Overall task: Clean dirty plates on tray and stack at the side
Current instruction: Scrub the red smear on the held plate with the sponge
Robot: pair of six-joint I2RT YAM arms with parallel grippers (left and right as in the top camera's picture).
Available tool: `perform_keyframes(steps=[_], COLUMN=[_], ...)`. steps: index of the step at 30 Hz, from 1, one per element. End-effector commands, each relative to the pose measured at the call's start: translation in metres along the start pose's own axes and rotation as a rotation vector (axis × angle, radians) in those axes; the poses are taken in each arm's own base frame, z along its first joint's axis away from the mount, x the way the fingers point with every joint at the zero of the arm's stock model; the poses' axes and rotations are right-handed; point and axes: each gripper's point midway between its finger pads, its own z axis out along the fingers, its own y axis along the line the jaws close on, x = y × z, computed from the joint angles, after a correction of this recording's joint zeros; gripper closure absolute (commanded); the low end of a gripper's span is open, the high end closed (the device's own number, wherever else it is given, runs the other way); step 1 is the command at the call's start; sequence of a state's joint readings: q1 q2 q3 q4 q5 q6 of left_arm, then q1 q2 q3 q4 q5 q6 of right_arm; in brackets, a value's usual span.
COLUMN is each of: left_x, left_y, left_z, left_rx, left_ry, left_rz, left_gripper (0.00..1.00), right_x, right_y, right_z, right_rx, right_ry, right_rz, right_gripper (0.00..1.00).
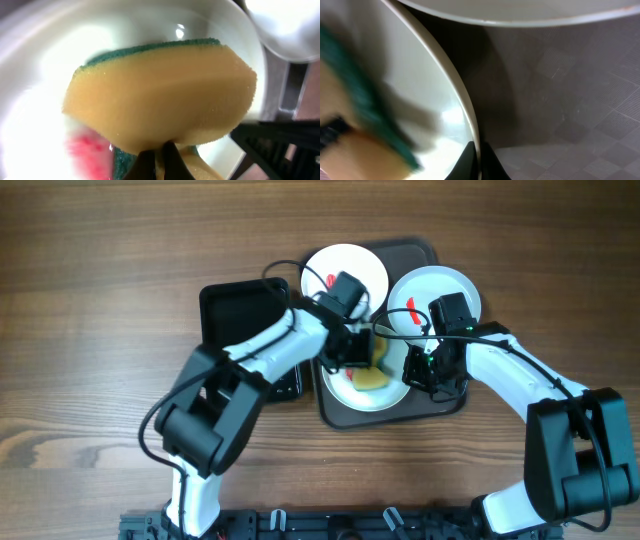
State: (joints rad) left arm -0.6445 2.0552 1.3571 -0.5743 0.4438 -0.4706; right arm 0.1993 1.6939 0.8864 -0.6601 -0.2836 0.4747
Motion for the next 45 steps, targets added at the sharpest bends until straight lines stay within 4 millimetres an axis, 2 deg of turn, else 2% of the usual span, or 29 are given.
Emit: perform_keyframes(steps=[1,4,7,9,16,20,22,24,28,32,35,37,39,41,44,45], left_x=[0.040,0.046,0.042,0.035,0.019,0.011,0.008,0.009,0.011,0.024,0.039,0.047,0.052,0.051,0.041,0.034], left_y=[-0.010,-0.009,-0.005,0.012,0.098,0.118,0.115,0.103,0.052,-0.003,-0.030,-0.040,-0.043,-0.036,-0.009,0.010], left_z=[0.038,0.043,0.040,0.034,0.000,-0.016,-0.015,-0.007,0.016,0.037,0.047,0.051,0.053,0.052,0.047,0.041], left_rx=[0.013,0.004,0.003,-0.037,-0.328,-0.406,-0.388,-0.334,-0.143,0.034,0.086,0.091,0.088,0.060,-0.027,-0.077], left_ry=[0.135,0.154,0.148,0.134,0.088,0.066,0.058,0.066,0.072,0.112,0.138,0.146,0.155,0.152,0.128,0.117], left_rz=[0.014,0.016,0.009,-0.026,-0.083,-0.076,-0.071,-0.058,-0.046,0.003,0.059,0.088,0.100,0.089,0.049,0.037], left_gripper=[0.96,0.96,0.96,0.96,0.96,0.96,0.96,0.96,0.96,0.96,0.96,0.96,0.96,0.96,0.96,0.96], right_x=[0.000,0.000,0.000,0.000,0.000,0.000,-0.001,0.000,0.000,0.000,0.000,0.000,0.000,0.001,0.001,0.001], right_y=[-0.004,-0.004,-0.004,-0.004,-0.005,-0.004,-0.005,-0.004,-0.005,-0.005,-0.005,-0.005,-0.005,-0.005,-0.005,-0.005], right_z=[-0.002,-0.002,-0.002,-0.002,-0.002,-0.002,-0.002,-0.002,-0.002,-0.002,-0.002,-0.002,-0.002,-0.002,-0.002,-0.002], right_rx=[0.023,0.023,0.023,0.023,0.023,0.023,0.023,0.023,0.023,0.023,0.023,0.024,0.024,0.025,0.026,0.026], right_ry=[-0.016,-0.016,-0.016,-0.016,-0.016,-0.016,-0.016,-0.016,-0.016,-0.016,-0.015,-0.014,-0.013,-0.012,-0.010,-0.010], right_rz=[-0.001,-0.001,-0.001,-0.001,-0.003,-0.003,-0.003,-0.003,-0.005,-0.005,-0.006,-0.005,-0.005,-0.004,-0.004,-0.007], right_gripper=[0.96,0.96,0.96,0.96,0.96,0.96,0.96,0.96,0.96,0.96,0.96,0.96,0.96,0.96,0.96,0.96])
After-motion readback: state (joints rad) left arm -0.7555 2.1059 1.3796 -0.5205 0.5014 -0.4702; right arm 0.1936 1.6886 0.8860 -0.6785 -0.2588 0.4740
